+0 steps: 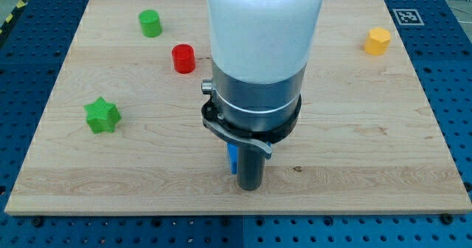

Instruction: Move green star left towards blue cube

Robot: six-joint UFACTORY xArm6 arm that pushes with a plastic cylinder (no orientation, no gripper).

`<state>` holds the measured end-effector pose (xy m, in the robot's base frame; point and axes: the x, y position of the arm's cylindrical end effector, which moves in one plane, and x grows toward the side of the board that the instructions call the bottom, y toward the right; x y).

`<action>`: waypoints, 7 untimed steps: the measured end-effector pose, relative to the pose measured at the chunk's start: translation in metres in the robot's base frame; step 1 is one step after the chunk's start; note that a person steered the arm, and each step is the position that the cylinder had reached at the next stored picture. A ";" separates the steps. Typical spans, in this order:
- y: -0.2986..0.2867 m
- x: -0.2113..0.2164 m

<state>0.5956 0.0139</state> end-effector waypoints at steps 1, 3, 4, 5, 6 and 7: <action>0.006 0.008; 0.096 0.018; 0.126 -0.026; 0.121 -0.084; 0.105 -0.127; 0.089 -0.164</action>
<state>0.4316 0.1032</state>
